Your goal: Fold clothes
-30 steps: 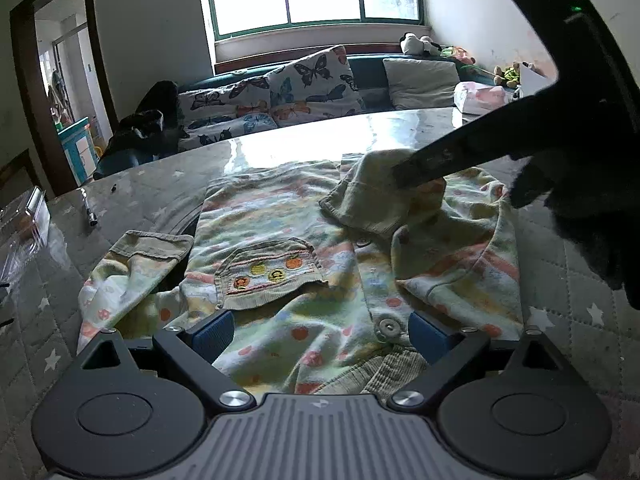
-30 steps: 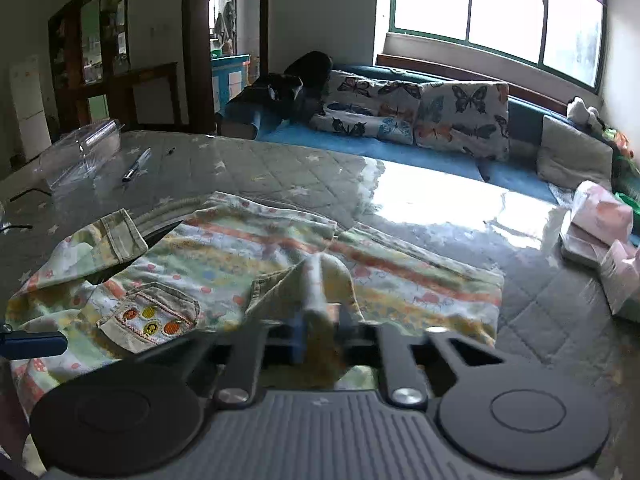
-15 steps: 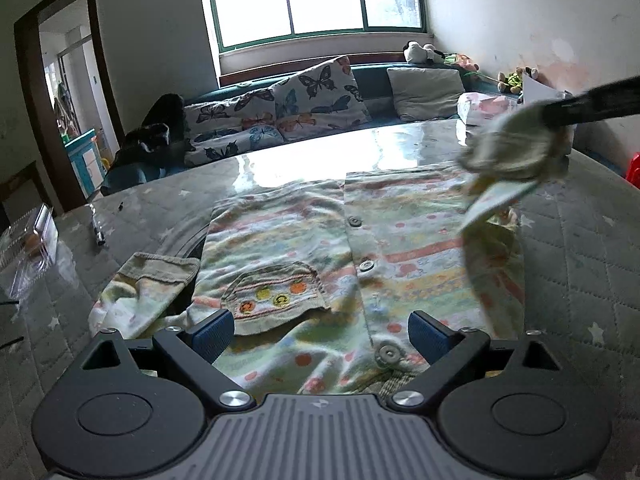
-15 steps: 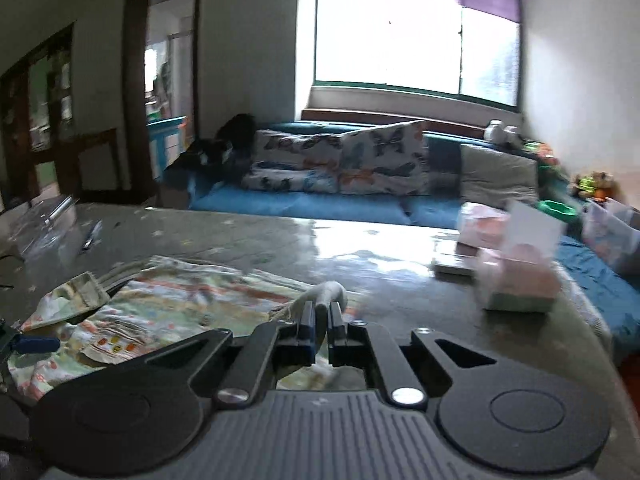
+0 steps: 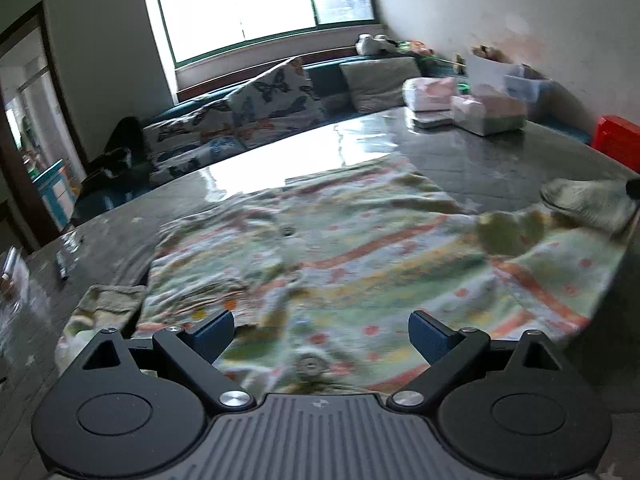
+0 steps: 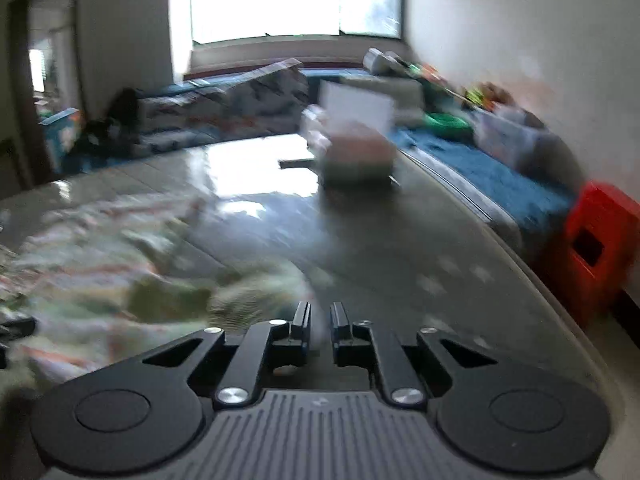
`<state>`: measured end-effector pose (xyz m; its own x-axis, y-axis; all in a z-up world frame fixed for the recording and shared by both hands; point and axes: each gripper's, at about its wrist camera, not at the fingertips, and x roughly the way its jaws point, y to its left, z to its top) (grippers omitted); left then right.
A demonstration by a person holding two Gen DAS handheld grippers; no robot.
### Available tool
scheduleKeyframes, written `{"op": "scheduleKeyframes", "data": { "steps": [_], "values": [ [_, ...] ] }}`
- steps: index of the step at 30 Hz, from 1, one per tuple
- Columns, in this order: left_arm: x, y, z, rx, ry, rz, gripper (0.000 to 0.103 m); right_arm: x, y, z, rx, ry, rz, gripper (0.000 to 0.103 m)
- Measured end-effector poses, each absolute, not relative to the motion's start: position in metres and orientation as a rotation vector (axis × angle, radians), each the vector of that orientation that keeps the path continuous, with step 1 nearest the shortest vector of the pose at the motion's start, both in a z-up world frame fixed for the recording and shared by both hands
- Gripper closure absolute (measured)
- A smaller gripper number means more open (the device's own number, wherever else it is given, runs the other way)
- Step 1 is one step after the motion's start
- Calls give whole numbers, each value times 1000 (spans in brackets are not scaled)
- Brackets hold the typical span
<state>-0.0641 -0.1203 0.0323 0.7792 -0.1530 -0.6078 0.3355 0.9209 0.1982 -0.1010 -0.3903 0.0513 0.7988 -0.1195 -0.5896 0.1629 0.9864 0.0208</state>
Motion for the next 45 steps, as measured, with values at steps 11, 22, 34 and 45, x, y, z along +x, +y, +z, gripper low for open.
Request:
{"op": "scheduleKeyframes", "data": {
  "steps": [11, 22, 34, 45],
  "values": [
    [-71, -154, 17, 369, 646, -346, 7, -94, -366, 36, 107, 653, 18, 91],
    [-75, -154, 14, 354, 658, -358, 7, -61, -339, 9, 101, 719, 143, 89],
    [-74, -152, 13, 342, 661, -364, 6, -87, -400, 23, -7, 644, -242, 86],
    [-76, -152, 14, 343, 663, -353, 7, -49, -386, 16, 30, 664, -42, 72]
  ]
}}
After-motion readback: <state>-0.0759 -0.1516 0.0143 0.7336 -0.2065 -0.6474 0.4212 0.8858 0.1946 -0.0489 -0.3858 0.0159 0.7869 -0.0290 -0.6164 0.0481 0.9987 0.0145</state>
